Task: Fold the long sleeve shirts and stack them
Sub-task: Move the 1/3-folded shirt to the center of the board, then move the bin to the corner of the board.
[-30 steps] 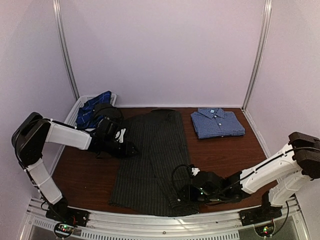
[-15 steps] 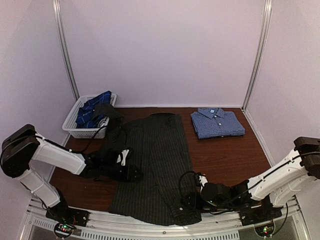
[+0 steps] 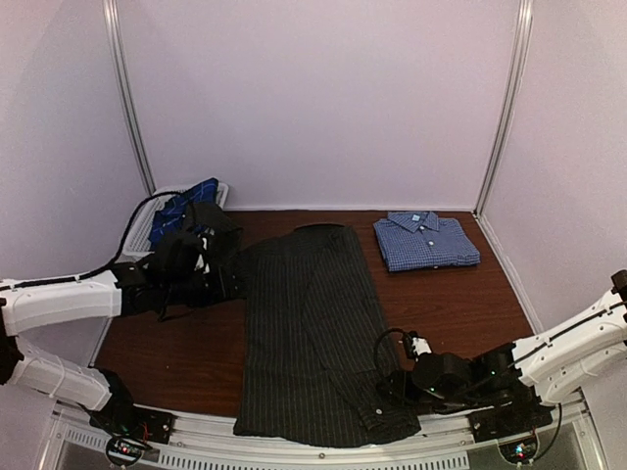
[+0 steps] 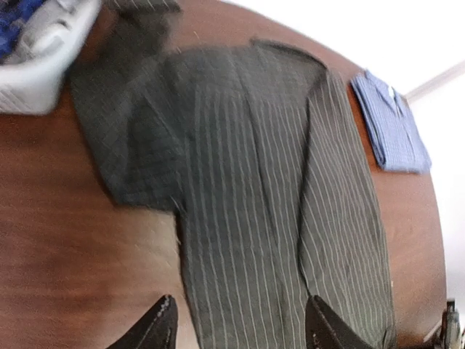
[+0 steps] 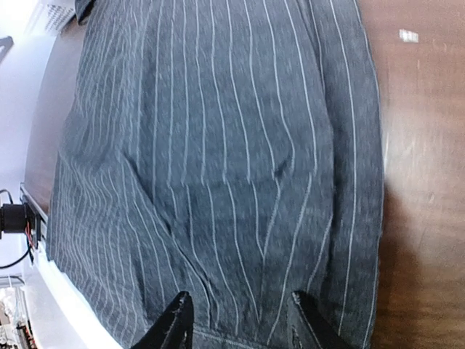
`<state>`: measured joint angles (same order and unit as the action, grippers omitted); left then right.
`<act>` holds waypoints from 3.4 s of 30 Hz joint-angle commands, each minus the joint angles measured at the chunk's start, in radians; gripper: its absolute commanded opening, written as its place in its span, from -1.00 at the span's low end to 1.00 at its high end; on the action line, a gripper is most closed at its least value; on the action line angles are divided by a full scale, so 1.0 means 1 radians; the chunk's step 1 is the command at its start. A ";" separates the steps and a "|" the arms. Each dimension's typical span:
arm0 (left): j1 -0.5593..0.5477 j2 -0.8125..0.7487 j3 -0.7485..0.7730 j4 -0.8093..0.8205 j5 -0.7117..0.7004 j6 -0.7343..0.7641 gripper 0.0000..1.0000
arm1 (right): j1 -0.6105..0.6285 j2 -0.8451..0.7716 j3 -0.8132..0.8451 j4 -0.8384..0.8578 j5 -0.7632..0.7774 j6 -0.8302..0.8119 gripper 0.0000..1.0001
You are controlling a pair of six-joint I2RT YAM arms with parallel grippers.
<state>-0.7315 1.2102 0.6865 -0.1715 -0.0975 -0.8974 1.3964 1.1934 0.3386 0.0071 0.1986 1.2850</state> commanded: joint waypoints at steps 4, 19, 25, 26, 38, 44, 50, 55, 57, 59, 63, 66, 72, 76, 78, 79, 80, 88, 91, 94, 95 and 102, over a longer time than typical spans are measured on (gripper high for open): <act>0.311 0.019 0.255 -0.138 -0.035 0.203 0.25 | -0.132 0.023 0.170 -0.056 0.037 -0.207 -0.06; 0.689 0.521 0.583 0.010 0.295 0.254 0.32 | -0.278 0.213 0.378 -0.020 -0.090 -0.394 -0.05; 0.722 0.608 0.606 0.100 0.405 0.129 0.36 | -0.283 0.239 0.381 -0.009 -0.110 -0.405 -0.04; 0.740 0.615 0.609 0.106 0.411 0.113 0.37 | -0.283 0.237 0.373 -0.010 -0.111 -0.401 -0.05; 0.772 0.713 0.577 0.253 0.479 -0.086 0.39 | -0.283 0.228 0.380 0.001 -0.118 -0.398 -0.04; 0.778 0.734 0.527 0.317 0.542 -0.202 0.38 | -0.286 0.251 0.413 -0.030 -0.125 -0.410 -0.04; 0.778 0.699 0.471 0.341 0.521 -0.254 0.38 | -0.287 0.281 0.427 -0.021 -0.143 -0.419 -0.04; 0.778 0.681 0.434 0.356 0.524 -0.270 0.39 | -0.287 0.297 0.431 -0.011 -0.154 -0.415 -0.05; 0.778 0.676 0.435 0.347 0.523 -0.270 0.39 | -0.288 0.300 0.431 -0.010 -0.157 -0.414 -0.05; 0.778 0.667 0.435 0.338 0.520 -0.270 0.40 | -0.287 0.303 0.434 -0.010 -0.156 -0.415 -0.05; 0.779 0.669 0.464 0.307 0.504 -0.249 0.40 | -0.287 0.310 0.439 -0.010 -0.160 -0.418 -0.05; 0.778 0.691 0.496 0.303 0.505 -0.239 0.37 | -0.287 0.310 0.439 -0.009 -0.160 -0.418 -0.05; 0.778 0.759 0.615 0.261 0.509 -0.190 -0.05 | -0.289 0.315 0.444 -0.012 -0.161 -0.420 -0.05; 0.779 0.790 0.678 0.223 0.509 -0.162 -0.30 | -0.289 0.330 0.459 -0.019 -0.164 -0.426 -0.05; 0.778 0.798 0.695 0.215 0.507 -0.150 -0.45 | -0.289 0.338 0.471 -0.024 -0.164 -0.430 -0.06; 0.779 0.801 0.700 0.213 0.507 -0.147 -0.53 | -0.288 0.341 0.475 -0.027 -0.163 -0.430 -0.06; 0.778 0.803 0.707 0.210 0.507 -0.139 -0.61 | -0.289 0.342 0.477 -0.029 -0.163 -0.432 -0.06; 0.775 0.789 0.755 0.125 0.486 -0.023 -1.00 | -0.289 0.335 0.471 -0.027 -0.158 -0.431 -0.06; 0.773 0.763 0.741 0.116 0.474 0.029 -1.00 | -0.289 0.332 0.465 -0.020 -0.158 -0.429 -0.06; 0.774 0.709 0.688 0.107 0.448 0.047 -0.84 | -0.289 0.332 0.464 -0.021 -0.159 -0.428 -0.06; 0.774 0.686 0.656 0.120 0.450 0.034 -0.68 | -0.289 0.330 0.460 -0.019 -0.158 -0.428 -0.06; 0.776 0.576 0.467 0.245 0.463 -0.082 -0.01 | -0.289 0.341 0.456 -0.010 -0.168 -0.429 -0.06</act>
<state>0.0422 1.8423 1.2190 -0.0319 0.3664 -0.9237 1.1137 1.5284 0.7959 -0.0113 0.0334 0.8627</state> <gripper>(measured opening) 0.475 0.470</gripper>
